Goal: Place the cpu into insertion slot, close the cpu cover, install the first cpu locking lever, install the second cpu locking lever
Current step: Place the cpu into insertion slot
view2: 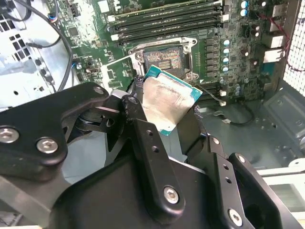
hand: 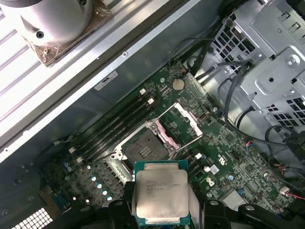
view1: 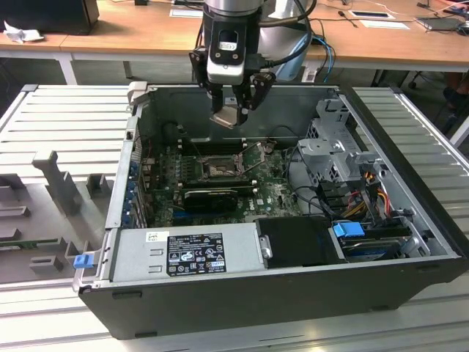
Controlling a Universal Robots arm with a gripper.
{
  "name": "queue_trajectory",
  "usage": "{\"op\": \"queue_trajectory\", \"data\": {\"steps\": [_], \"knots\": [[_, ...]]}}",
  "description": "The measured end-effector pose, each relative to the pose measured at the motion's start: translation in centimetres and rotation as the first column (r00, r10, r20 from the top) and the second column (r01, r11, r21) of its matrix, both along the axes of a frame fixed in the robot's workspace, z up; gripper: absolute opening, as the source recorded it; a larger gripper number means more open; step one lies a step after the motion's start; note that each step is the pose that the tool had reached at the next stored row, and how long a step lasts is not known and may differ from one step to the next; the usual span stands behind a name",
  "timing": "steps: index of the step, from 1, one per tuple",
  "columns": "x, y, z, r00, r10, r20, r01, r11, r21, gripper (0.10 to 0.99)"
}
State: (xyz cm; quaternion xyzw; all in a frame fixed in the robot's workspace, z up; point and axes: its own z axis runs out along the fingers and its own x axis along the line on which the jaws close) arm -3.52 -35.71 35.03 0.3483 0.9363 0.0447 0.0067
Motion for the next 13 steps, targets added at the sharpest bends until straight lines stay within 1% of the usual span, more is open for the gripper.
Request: {"op": "queue_trajectory", "data": {"steps": [2, 6, 9, 10, 13], "knots": [[0.0, 0.01, -0.1, 0.9999, -0.013, -0.0001, 0.013, 0.9999, 0.0, 0.525], [0.0, 0.0, -0.42, 0.9999, -0.014, 0.0, 0.014, 0.9999, -0.002, 0.525], [0.0, 0.0, -0.45, 0.9998, -0.019, 0.0, 0.019, 0.9998, -0.004, 0.525], [0.0, 0.0, -0.46, 0.9997, -0.025, 0.0, 0.025, 0.9997, -0.003, 0.525], [0.0, 0.0, -0.5, 0.9976, -0.07, 0.0, 0.07, 0.9976, -0.003, 0.525]]}}
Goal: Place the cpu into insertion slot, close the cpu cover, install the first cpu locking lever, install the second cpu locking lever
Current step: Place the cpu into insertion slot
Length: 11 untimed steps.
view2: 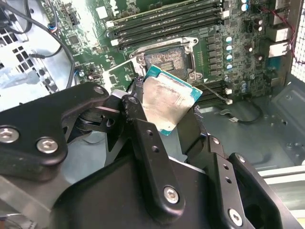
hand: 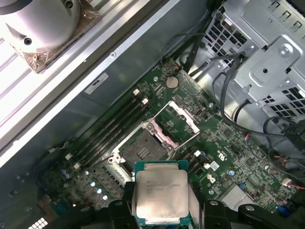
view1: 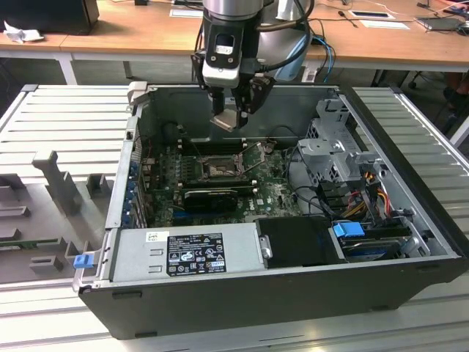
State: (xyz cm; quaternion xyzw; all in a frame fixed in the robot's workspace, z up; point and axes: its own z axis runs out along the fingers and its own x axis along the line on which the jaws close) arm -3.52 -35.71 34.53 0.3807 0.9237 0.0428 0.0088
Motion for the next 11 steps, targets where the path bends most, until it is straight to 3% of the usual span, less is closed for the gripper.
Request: {"op": "queue_trajectory", "data": {"steps": [6, 11], "knots": [[0.0, 0.0, -0.09, 0.996, -0.089, -0.0001, 0.089, 0.996, 0.0, 0.525], [0.0, 0.0, -0.15, 0.9868, -0.162, 0.0, 0.162, 0.9868, -0.001, 0.525]]}}
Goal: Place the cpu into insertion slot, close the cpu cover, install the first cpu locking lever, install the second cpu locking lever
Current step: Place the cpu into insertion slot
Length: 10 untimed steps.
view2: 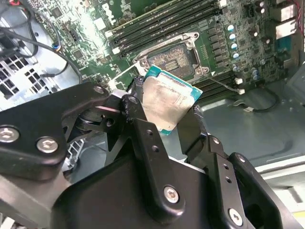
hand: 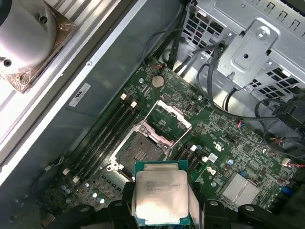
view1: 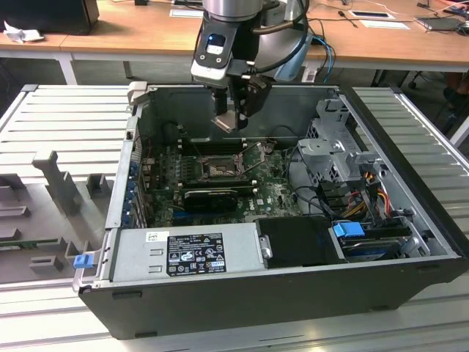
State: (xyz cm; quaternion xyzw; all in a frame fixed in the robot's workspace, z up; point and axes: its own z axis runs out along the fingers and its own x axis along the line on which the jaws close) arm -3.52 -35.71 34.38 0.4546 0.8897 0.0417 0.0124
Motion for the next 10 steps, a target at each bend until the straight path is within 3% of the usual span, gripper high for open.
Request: {"op": "queue_trajectory", "data": {"steps": [4, 10], "knots": [[0.0, 0.0, -0.12, 0.9968, -0.08, 0.0001, 0.08, 0.9968, 0.0, 0.525], [0.0, 0.0, -0.36, 0.9741, -0.226, 0.0, 0.226, 0.9741, 0.0, 0.525]]}}
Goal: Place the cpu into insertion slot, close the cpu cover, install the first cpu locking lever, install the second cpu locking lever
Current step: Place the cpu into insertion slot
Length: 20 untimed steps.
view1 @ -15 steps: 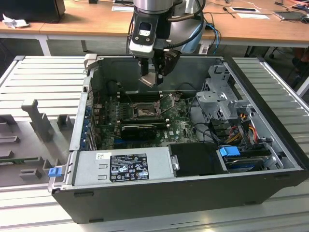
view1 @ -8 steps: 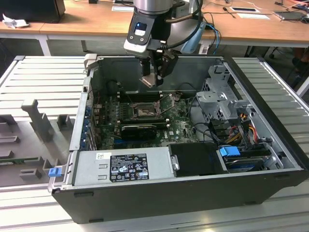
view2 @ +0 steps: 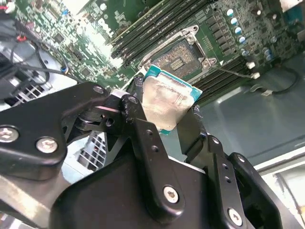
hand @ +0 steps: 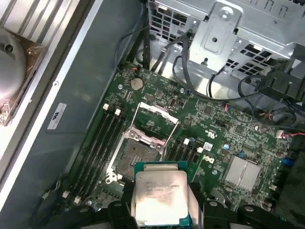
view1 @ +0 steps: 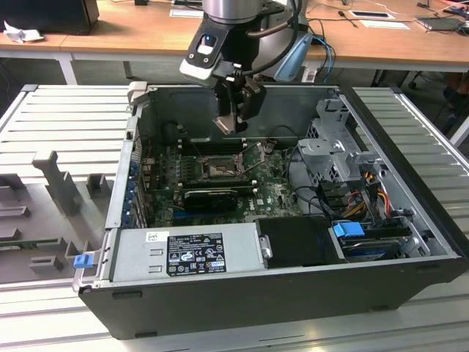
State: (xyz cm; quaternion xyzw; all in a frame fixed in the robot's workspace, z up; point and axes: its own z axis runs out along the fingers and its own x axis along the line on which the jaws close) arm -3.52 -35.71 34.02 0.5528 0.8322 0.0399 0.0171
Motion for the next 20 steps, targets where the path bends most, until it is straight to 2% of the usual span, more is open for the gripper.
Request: {"op": "queue_trajectory", "data": {"steps": [2, 6, 20], "knots": [[0.0, 0.0, -0.14, 0.9975, -0.071, 0.0, 0.071, 0.9975, 0.0, 0.525], [-0.01, 0.0, -0.25, 0.9922, -0.125, 0.0, 0.125, 0.9922, 0.0, 0.525], [-0.01, 0.0, -1.28, 0.9907, -0.136, 0.0003, 0.136, 0.9907, 0.0, 0.525]]}}
